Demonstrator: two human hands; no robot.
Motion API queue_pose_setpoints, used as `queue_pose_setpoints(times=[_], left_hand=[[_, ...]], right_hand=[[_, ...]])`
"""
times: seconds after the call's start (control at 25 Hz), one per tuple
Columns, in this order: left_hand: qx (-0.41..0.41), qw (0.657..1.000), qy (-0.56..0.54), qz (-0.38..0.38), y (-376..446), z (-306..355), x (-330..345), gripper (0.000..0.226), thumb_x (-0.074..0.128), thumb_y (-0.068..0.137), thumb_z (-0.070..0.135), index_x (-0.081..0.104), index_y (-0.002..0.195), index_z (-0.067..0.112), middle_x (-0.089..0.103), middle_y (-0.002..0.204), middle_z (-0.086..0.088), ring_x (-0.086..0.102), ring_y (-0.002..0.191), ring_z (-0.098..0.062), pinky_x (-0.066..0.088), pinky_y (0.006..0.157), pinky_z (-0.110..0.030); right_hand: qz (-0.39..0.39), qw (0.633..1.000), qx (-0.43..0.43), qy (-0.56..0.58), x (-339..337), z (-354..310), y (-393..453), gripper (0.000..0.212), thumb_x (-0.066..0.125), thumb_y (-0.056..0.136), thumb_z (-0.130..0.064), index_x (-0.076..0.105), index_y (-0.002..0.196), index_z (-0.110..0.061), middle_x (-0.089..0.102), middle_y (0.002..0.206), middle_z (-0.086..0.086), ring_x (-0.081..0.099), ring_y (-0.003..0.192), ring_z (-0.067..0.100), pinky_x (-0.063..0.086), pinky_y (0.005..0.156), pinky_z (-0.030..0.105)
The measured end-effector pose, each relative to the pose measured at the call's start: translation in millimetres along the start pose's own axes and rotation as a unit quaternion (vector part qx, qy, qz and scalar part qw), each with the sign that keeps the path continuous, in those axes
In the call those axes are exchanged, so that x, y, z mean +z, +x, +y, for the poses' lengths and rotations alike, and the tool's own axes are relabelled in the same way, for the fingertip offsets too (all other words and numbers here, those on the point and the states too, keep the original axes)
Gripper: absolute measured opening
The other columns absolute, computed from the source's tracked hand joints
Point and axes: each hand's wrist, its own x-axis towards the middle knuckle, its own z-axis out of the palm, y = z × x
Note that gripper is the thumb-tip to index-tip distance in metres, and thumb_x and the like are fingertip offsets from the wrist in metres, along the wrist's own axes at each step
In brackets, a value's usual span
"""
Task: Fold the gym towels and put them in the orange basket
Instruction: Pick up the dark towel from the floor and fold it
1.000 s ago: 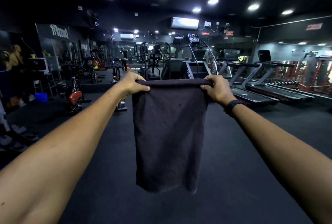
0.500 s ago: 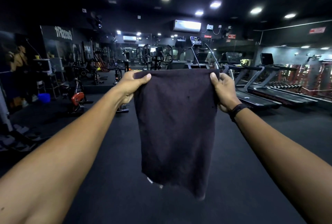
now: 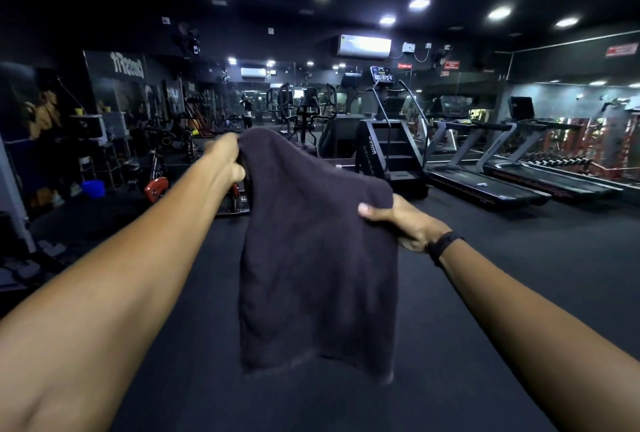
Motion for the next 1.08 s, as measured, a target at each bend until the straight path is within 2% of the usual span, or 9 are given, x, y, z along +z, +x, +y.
queue_pose_setpoints(times=[0.04, 0.2, 0.36, 0.48, 0.56, 0.72, 0.84, 0.92, 1.08], left_hand=[[-0.008, 1.000, -0.007, 0.003, 6, -1, -4, 0.033, 0.037, 0.096, 0.010, 0.056, 0.123, 0.008, 0.071, 0.100, -0.013, 0.066, 0.062, -0.021, 0.053, 0.041, -0.035], [-0.015, 0.998, -0.068, 0.010, -23, -2, -16, 0.034, 0.031, 0.104, 0.025, 0.050, 0.079, 0.012, 0.065, 0.052, -0.004, 0.060, 0.062, -0.020, 0.049, 0.035, -0.029], [-0.082, 0.994, -0.049, -0.044, -41, -20, -20, 0.053, 0.032, 0.096, 0.060, 0.056, 0.085, 0.013, 0.069, 0.070, -0.006, 0.064, 0.071, -0.023, 0.052, 0.059, -0.032], [-0.119, 0.979, 0.132, -0.096, -40, -51, -20, 0.078, 0.020, 0.088, 0.075, 0.049, 0.129, 0.016, 0.061, 0.119, -0.008, 0.057, 0.105, -0.025, 0.037, 0.098, -0.048], [-0.128, 0.962, 0.194, -0.146, -43, -72, -17, 0.094, 0.009, 0.081, 0.083, 0.031, 0.148, 0.022, 0.054, 0.136, -0.013, 0.053, 0.115, -0.027, 0.026, 0.106, -0.055], [-0.171, 0.915, 0.183, -0.317, -67, -104, -7, 0.096, 0.009, 0.071, 0.090, 0.063, 0.121, 0.029, 0.067, 0.121, -0.007, 0.063, 0.107, -0.022, 0.022, 0.113, -0.056], [-0.141, 0.905, 0.039, -0.398, -84, -101, -3, 0.085, 0.056, 0.066, 0.079, 0.063, 0.124, 0.019, 0.064, 0.127, -0.007, 0.061, 0.116, -0.025, 0.048, 0.098, -0.044], [-0.089, 0.921, -0.020, -0.379, -80, -94, 1, 0.068, 0.083, 0.060, 0.049, 0.067, 0.116, 0.015, 0.069, 0.117, -0.007, 0.066, 0.107, -0.021, 0.056, 0.084, -0.037], [-0.097, 0.941, -0.108, -0.305, -77, -85, 15, 0.034, 0.061, 0.086, 0.021, 0.064, 0.116, 0.005, 0.075, 0.095, -0.007, 0.072, 0.086, -0.017, 0.058, 0.080, -0.033]], right_hand=[[0.011, 0.999, -0.009, 0.034, 1, -2, 2, 0.077, 0.094, 0.045, -0.033, 0.065, 0.113, -0.012, 0.072, 0.111, 0.006, 0.069, 0.100, 0.018, 0.057, 0.079, 0.029], [0.052, 0.996, -0.065, 0.031, 12, -25, 8, 0.043, 0.080, 0.066, -0.021, 0.064, 0.104, -0.011, 0.075, 0.092, 0.001, 0.071, 0.084, 0.013, 0.058, 0.070, 0.027], [0.085, 0.985, -0.142, 0.055, 25, -56, 23, 0.012, 0.058, 0.091, -0.006, 0.063, 0.101, -0.008, 0.074, 0.088, 0.003, 0.070, 0.078, 0.015, 0.059, 0.073, 0.030], [0.092, 0.981, -0.157, 0.074, 32, -75, 30, 0.010, 0.054, 0.095, -0.006, 0.061, 0.099, -0.010, 0.073, 0.082, 0.003, 0.070, 0.073, 0.014, 0.059, 0.071, 0.031], [0.094, 0.976, -0.159, 0.113, 34, -83, 33, 0.010, 0.051, 0.097, -0.006, 0.061, 0.099, -0.011, 0.073, 0.078, 0.003, 0.070, 0.069, 0.015, 0.060, 0.069, 0.031], [0.101, 0.968, -0.158, 0.169, 32, -85, 33, 0.011, 0.049, 0.098, -0.008, 0.060, 0.100, -0.009, 0.072, 0.078, 0.007, 0.070, 0.069, 0.017, 0.060, 0.069, 0.035], [0.131, 0.959, -0.154, 0.196, 22, -86, 30, 0.014, 0.047, 0.099, -0.011, 0.060, 0.102, -0.007, 0.072, 0.078, 0.007, 0.071, 0.069, 0.017, 0.060, 0.064, 0.033], [0.155, 0.960, -0.130, 0.195, 12, -86, 25, 0.016, 0.045, 0.100, -0.012, 0.059, 0.104, -0.006, 0.072, 0.080, 0.008, 0.071, 0.069, 0.017, 0.060, 0.062, 0.033], [0.159, 0.974, -0.055, 0.152, 0, -81, 17, 0.016, 0.046, 0.101, -0.014, 0.060, 0.099, -0.006, 0.071, 0.075, 0.007, 0.071, 0.065, 0.016, 0.060, 0.059, 0.032]])
